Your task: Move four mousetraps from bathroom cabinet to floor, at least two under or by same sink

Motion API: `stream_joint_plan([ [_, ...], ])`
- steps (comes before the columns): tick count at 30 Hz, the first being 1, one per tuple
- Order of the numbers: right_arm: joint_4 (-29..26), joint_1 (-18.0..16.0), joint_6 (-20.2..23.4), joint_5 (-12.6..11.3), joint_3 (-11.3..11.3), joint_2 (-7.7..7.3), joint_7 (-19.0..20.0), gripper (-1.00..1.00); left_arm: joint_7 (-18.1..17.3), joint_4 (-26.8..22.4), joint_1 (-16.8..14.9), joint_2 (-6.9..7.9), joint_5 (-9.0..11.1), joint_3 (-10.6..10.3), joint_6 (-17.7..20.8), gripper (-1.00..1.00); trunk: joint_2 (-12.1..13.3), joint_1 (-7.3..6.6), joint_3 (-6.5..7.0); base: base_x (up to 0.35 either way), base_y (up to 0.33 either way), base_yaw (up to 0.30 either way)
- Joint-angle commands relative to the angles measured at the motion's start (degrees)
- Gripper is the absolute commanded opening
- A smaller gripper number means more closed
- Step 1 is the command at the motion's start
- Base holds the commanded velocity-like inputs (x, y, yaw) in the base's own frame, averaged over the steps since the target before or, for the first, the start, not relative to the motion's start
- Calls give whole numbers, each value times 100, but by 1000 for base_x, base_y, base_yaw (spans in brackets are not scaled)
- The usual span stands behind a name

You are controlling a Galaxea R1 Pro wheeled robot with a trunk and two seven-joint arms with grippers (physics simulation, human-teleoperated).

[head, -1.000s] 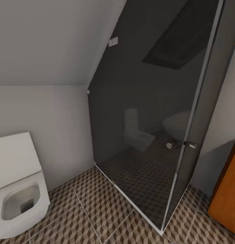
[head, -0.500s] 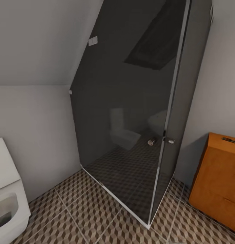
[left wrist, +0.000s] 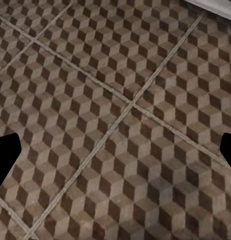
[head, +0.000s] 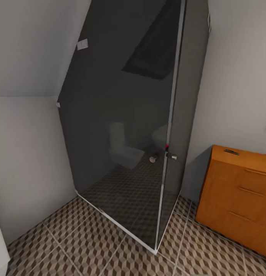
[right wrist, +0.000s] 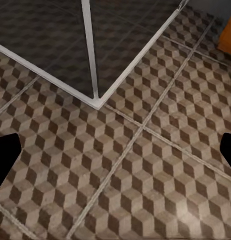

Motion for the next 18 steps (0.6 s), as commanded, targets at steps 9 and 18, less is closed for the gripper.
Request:
stream_joint_plan([
  [9, 1, -2, -13, 4, 4, 0, -14, 100, 13, 2, 2, 0, 2, -1, -10, 100, -3, 0, -5, -8, -52, -274],
  [18, 1, -2, -13, 4, 4, 0, -14, 100, 13, 3, 1, 0, 3, 0, -10, 100, -3, 0, -5, -89, -251, -274],
])
